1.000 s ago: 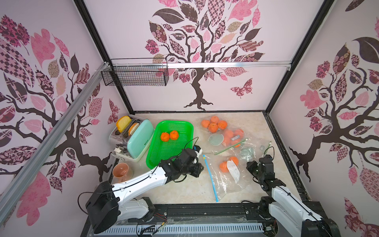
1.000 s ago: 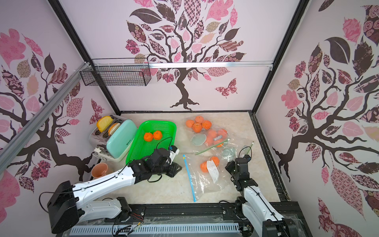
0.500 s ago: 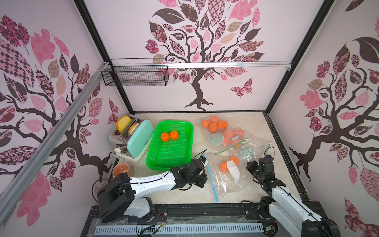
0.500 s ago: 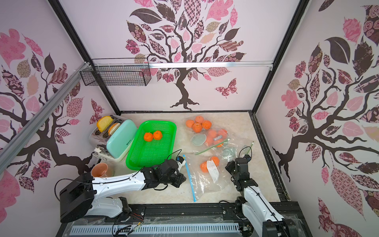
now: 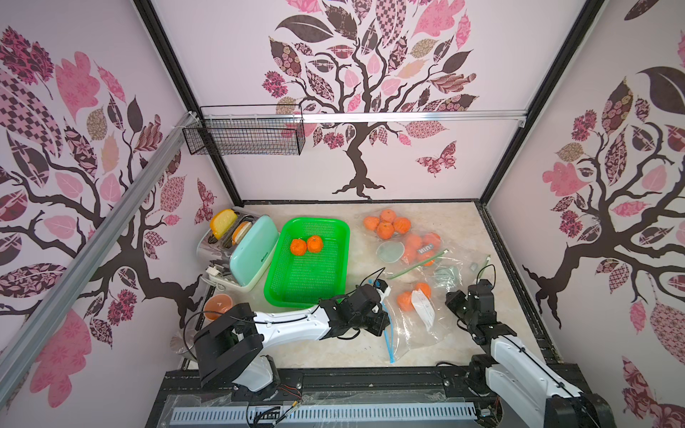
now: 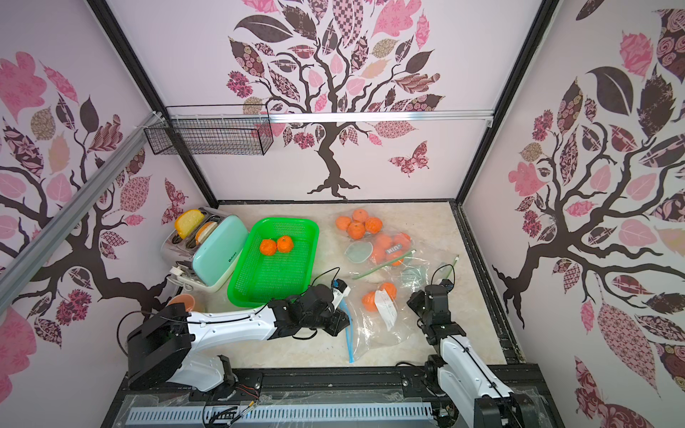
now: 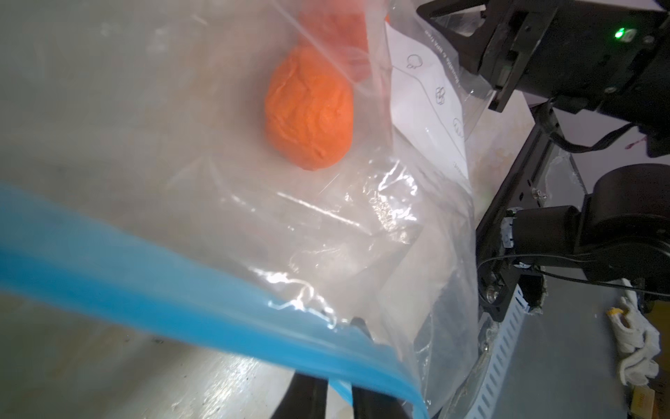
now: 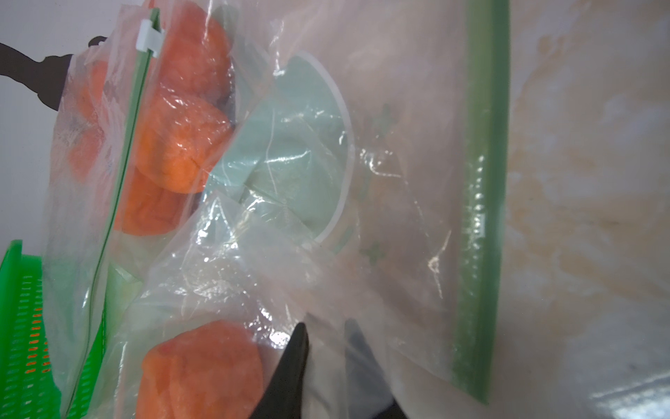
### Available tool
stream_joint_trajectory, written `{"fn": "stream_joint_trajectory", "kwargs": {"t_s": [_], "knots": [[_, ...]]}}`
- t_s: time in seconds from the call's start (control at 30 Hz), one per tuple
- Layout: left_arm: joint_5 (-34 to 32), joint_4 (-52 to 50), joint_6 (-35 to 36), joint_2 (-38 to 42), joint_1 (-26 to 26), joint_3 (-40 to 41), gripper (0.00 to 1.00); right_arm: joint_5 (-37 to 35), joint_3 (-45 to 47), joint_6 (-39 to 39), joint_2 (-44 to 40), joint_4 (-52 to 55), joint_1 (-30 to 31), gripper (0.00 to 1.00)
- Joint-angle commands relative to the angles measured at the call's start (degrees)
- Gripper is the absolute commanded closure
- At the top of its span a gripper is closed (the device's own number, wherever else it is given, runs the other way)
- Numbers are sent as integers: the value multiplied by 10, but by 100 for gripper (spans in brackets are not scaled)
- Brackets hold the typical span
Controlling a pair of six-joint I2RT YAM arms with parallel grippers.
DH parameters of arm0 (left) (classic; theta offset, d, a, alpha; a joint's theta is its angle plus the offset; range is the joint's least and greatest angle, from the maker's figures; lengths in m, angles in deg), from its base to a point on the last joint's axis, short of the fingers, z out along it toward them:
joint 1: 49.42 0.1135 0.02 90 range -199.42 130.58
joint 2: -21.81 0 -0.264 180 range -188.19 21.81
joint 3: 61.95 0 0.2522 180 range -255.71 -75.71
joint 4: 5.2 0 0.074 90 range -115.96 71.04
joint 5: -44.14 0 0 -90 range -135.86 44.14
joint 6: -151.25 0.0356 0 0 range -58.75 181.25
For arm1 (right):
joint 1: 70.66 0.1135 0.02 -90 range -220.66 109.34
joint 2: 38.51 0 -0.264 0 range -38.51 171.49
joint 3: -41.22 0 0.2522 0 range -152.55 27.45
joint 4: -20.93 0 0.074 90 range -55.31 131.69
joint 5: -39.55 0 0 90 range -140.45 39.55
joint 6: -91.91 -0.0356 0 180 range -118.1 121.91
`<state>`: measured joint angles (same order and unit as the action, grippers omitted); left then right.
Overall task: Open the zip-top bag and take out the orange
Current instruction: Pick up the orange from the zipper food storage bag.
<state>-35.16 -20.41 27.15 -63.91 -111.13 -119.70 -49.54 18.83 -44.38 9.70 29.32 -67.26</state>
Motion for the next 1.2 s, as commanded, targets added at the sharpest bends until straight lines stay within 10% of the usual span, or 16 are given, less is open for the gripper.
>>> {"fn": "stream_joint_trajectory", "kwargs": {"t_s": [0.0,0.47,0.7,1.17], "knots": [[24,46,9,-20,-4,-17,79,0,-10,8,2,8,-1,78],[-65,16,105,-157,-3,-82,38,2,-23,15,0,23,-1,68],[-69,26,101,-170,-3,-72,39,-61,-91,69,-35,106,-1,33],[-68,35,97,-163,5,-56,35,-82,-229,161,-12,191,46,33]]}}
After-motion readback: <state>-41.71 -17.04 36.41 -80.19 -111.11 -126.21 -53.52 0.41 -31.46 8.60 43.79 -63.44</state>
